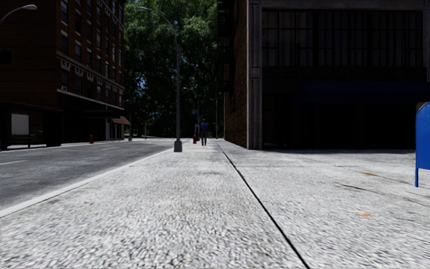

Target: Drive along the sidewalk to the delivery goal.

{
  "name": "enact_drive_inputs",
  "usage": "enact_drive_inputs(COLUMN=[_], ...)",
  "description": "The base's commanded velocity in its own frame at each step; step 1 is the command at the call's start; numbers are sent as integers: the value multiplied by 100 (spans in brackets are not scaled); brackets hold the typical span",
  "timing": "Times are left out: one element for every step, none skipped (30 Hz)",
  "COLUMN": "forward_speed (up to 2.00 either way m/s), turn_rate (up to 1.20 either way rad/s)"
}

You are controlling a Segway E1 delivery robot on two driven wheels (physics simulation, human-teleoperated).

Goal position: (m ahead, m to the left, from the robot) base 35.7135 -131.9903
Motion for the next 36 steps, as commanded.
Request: enact_drive_inputs(forward_speed=[200,200,200,200,200,200,200,200,200,200,200,200,200,200,200,200,200,200,200,200,200,200,200,200,200,200,200,200,200,200,200,200,200,200,200,200], turn_rate=[0,0,0,0,0,0,0,0,0,0,0,0,0,0,0,0,0,0,0,0,0,0,0,0,0,0,0,0,0,0,0,0,0,0,0,0])
